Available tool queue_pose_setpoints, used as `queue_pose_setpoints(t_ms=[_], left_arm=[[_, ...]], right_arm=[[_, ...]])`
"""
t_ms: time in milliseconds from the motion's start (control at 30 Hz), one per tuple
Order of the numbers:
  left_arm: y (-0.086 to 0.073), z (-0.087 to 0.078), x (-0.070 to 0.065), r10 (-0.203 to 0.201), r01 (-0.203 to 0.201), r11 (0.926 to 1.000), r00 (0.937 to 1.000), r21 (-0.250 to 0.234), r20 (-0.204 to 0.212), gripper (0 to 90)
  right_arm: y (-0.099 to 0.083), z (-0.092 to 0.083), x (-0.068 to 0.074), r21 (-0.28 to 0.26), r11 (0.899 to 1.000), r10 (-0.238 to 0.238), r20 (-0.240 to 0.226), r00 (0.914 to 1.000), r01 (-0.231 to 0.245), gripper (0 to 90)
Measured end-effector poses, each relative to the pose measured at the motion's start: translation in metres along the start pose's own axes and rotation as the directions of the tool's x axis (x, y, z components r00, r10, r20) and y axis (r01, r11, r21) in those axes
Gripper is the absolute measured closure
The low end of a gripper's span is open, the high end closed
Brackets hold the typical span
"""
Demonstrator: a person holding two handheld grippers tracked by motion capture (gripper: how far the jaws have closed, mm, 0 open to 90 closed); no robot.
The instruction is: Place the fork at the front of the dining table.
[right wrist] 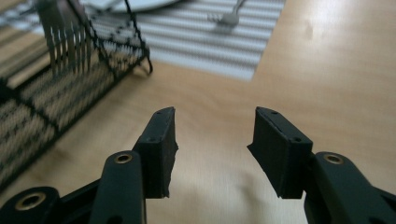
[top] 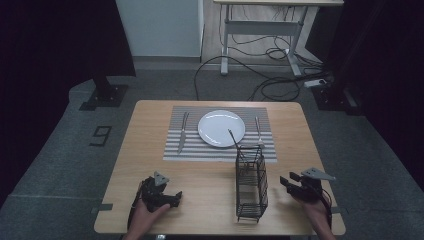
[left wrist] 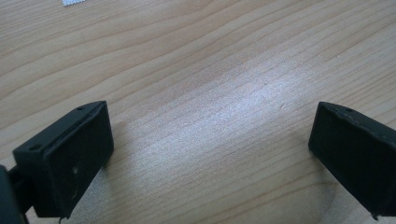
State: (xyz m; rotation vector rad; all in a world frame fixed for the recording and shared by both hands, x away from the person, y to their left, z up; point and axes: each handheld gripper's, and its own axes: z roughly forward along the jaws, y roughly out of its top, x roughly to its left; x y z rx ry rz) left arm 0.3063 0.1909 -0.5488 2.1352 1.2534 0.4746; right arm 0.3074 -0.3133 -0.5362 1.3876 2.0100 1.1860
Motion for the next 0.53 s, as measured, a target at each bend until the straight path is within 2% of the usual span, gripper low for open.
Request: queue_pose_setpoints(t_ms=[67,167,533], left_arm=[[0.0,0.0,0.0,0.0,0.0,1.0,1.0,0.0,0.0,0.0],[0.0,0.0,0.0,0.0,0.0,1.0,1.0,0.0,0.0,0.0],[0.001,0.001,0.0,0.0,0.0,1.0,1.0,-0.001,0.001,0.0]], right_arm=[[-0.008,-0.002,-0.002,0.018,1.0,0.007,0.006,1.0,-0.007,49.2],[-0.011,-0.001,-0.003,0.031,0.999,0.014,0.012,0.9998,-0.014,49.1],[-0.013,0.005,-0.002,0.056,0.998,-0.001,0.023,0.9997,0.0,47.2]])
